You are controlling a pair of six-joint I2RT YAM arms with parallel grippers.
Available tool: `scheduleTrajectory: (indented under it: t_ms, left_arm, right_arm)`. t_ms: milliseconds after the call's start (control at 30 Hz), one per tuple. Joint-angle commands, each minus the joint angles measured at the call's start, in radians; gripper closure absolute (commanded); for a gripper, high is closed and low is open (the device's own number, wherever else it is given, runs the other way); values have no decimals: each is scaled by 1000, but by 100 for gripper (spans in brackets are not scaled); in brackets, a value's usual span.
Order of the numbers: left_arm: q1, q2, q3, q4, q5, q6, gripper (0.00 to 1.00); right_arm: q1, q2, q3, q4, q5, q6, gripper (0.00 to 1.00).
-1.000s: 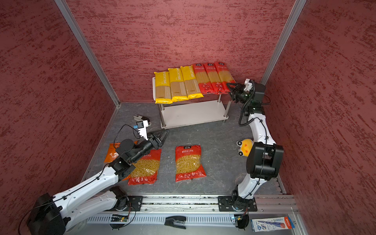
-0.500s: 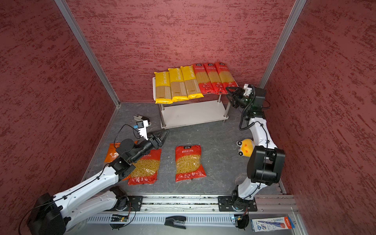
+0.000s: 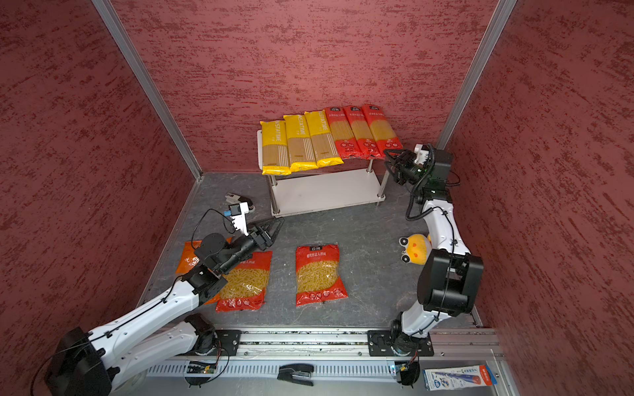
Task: Place and organize the pasta boxes and bags onto the shelf
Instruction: 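Lay the red bag beside the other red bags and push it flat, then open the right gripper and withdraw it from the shelf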
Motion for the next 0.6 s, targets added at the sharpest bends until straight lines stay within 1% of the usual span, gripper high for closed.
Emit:
scheduleTrajectory:
  t_ms: [0, 167, 267, 367, 400, 567]
  left_arm:
    - [5, -14, 23, -1, 10, 20, 32]
    - [19, -14, 23, -2, 8, 15, 31]
    - [47, -17, 28, 2, 9, -14, 29]
    - [92, -24, 49, -5, 25, -66, 26]
    - [106, -30, 61, -32, 30, -82, 25]
    - [138, -55, 111, -116, 10, -105, 22]
  right_arm:
    - [-2, -48, 13, -31, 27, -23, 43]
    - [30, -139, -69, -29, 87, -20, 41]
    - [60, -203, -112, -40, 137, -28, 40]
    - [114, -240, -126, -74, 182, -58, 40]
    - [139, -249, -131, -77, 194, -61, 40]
    - [270, -278, -179, -28, 268, -54, 40]
